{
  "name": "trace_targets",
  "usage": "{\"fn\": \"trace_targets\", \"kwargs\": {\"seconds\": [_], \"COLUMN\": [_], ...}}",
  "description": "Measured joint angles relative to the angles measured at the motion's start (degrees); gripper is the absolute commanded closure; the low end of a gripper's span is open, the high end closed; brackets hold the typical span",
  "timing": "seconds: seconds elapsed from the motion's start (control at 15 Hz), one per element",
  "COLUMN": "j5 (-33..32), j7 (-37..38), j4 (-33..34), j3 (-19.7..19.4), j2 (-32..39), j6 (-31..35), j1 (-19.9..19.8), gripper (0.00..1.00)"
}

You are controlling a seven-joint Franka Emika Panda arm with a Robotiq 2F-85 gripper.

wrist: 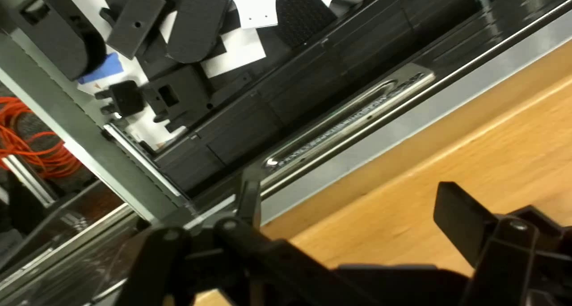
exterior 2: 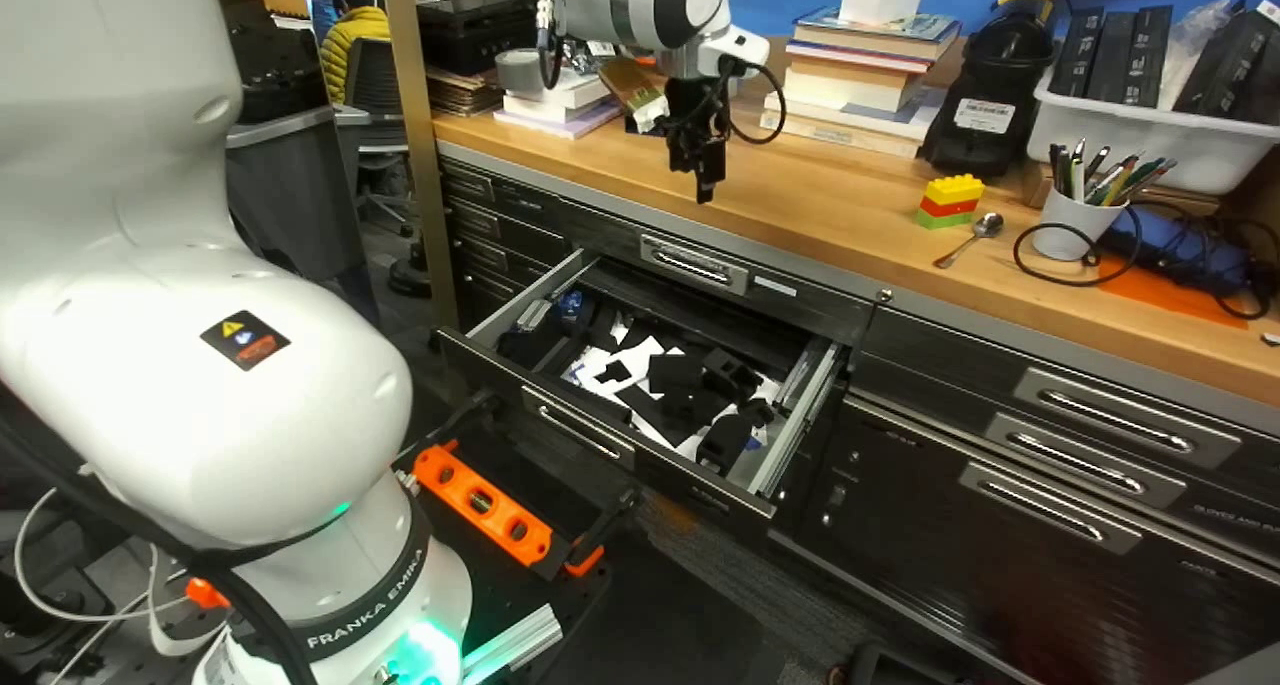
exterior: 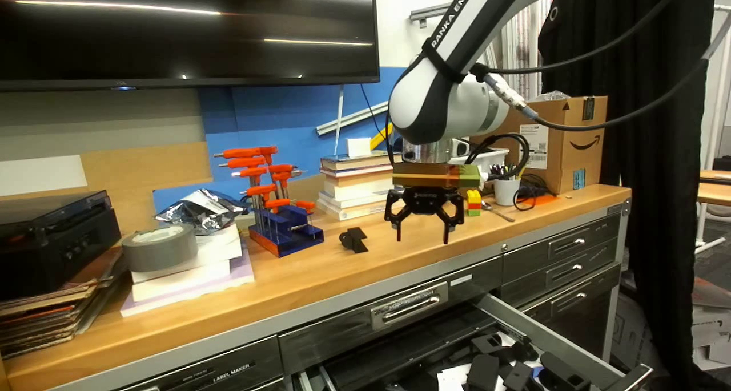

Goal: Place the black objects inside the open drawer then close the drawer

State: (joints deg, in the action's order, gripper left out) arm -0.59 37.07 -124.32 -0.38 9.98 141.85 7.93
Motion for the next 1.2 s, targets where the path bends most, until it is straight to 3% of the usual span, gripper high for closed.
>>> {"fn": "trace_targets", "kwargs": {"seconds": [0.53, 1.2], "j5": [6.2, 6.3], "j7": [-18.4, -24.1], "j4": [12.0, 25.7], "j3": [4.9, 6.1], "j2": [7.6, 19.5], "j6": [-2.6, -1.4], "j1": [0.0, 0.0], "gripper": [0.0, 0.0]}}
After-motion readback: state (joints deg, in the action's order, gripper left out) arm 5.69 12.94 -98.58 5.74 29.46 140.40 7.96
